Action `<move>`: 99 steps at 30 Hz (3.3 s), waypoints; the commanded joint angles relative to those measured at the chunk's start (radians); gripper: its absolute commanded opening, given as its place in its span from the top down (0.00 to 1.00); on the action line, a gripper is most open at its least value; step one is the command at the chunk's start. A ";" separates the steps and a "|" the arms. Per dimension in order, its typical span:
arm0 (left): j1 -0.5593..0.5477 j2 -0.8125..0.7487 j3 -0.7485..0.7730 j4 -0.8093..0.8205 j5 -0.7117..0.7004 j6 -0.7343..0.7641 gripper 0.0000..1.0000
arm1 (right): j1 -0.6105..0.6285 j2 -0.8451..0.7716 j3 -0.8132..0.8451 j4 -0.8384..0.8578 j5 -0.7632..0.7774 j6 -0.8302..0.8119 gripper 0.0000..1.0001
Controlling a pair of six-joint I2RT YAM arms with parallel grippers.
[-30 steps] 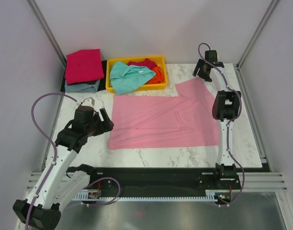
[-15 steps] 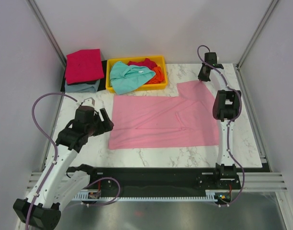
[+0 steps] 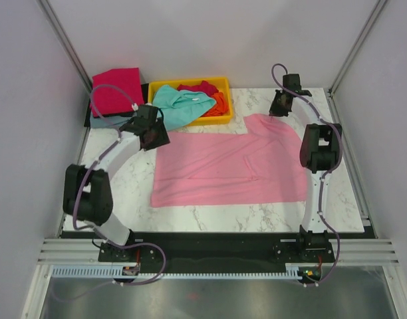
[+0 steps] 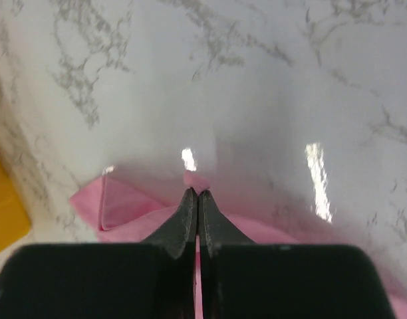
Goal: Fold and stack the t-shirts
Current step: Fold the tshirt
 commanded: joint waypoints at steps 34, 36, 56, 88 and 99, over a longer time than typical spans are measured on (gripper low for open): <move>0.129 0.540 0.340 0.242 0.166 0.105 0.56 | 0.007 -0.404 -0.454 0.227 -0.226 0.067 1.00; 0.129 0.542 0.334 0.242 0.162 0.107 0.62 | 0.005 -0.403 -0.454 0.227 -0.228 0.067 1.00; 0.123 0.277 0.237 0.232 0.142 0.117 0.98 | -0.045 -0.548 -0.524 0.218 -0.254 0.076 1.00; 0.124 -0.141 -0.182 0.175 0.027 0.058 0.98 | -0.232 -1.219 -1.211 0.250 -0.140 0.138 1.00; 0.124 -0.288 -0.286 0.129 0.047 0.029 0.98 | -0.240 -1.331 -1.308 0.210 -0.128 0.153 1.00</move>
